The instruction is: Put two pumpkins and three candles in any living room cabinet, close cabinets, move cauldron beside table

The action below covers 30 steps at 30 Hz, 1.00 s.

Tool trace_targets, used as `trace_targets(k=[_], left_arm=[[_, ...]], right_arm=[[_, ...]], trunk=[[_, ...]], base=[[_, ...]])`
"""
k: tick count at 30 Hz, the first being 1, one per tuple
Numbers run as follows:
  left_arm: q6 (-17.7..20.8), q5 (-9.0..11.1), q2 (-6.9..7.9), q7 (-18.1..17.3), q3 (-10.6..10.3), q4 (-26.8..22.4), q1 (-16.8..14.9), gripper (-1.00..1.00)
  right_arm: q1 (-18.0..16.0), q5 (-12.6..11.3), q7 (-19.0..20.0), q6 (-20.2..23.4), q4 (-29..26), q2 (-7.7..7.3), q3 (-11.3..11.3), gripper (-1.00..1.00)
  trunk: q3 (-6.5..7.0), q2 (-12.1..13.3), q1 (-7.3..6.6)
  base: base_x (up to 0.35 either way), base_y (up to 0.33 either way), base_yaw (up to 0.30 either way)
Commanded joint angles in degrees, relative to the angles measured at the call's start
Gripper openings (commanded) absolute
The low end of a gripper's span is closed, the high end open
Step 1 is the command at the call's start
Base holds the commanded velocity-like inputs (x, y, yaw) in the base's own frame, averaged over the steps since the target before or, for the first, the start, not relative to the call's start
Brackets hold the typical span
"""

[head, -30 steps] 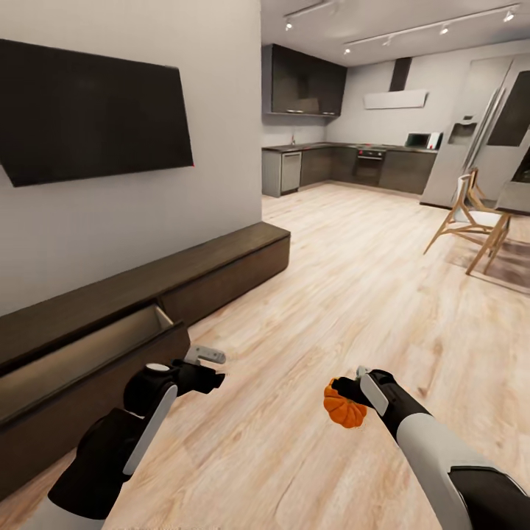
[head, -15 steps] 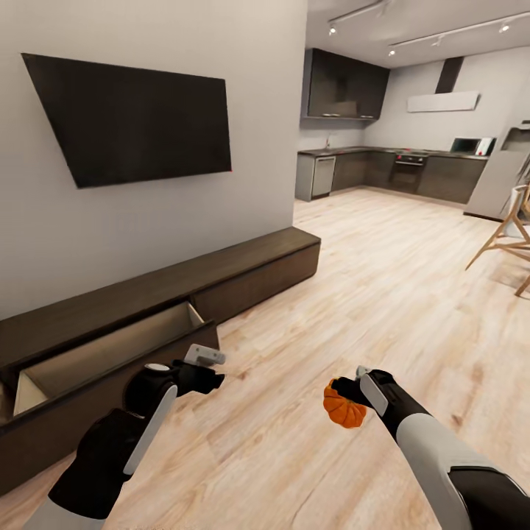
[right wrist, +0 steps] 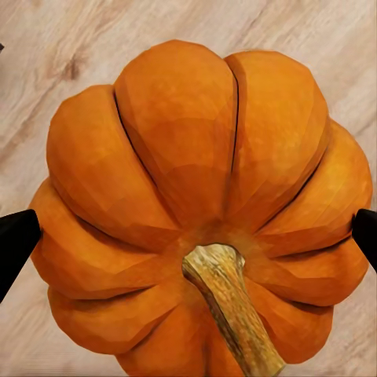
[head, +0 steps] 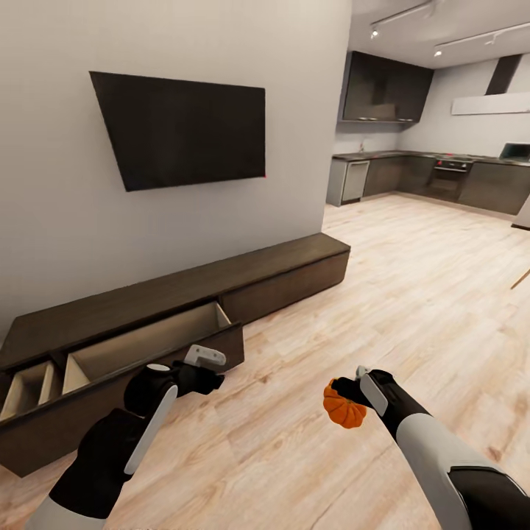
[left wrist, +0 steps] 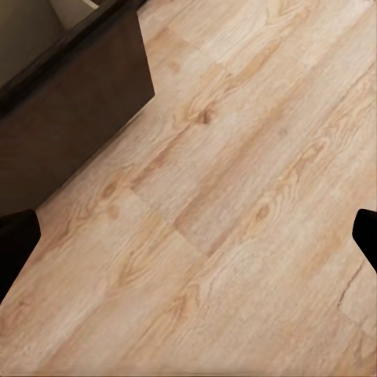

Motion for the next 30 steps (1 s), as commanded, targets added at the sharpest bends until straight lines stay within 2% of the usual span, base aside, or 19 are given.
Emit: trace_targets(k=[1, 22, 30], left_arm=[[0.21, 0.29, 0.03, 0.24, -0.09, -0.02, -0.07, 1.0], [0.21, 0.52, 0.09, 0.13, 0.07, 1.27, -0.14, 1.0], [0.21, 0.58, 0.02, 0.0, 0.41, 1.56, -0.14, 1.0]], right_arm=[[-0.01, -0.6, -0.33, 0.22, -0.14, -0.01, 0.01, -1.0], [-0.01, -0.61, -0.4, 0.25, -0.8, 0.27, 0.1, -1.0], [-0.01, -0.6, -0.4, 0.25, -0.78, 0.33, 0.18, -1.0]], trunk=[[0.14, 0.39, -0.23], [3.93, 8.81, -4.84], [5.36, 12.02, -6.6]], base=[[0.0, 0.0, 0.088], [0.0, 0.0, 0.012], [0.0, 0.0, 0.22]])
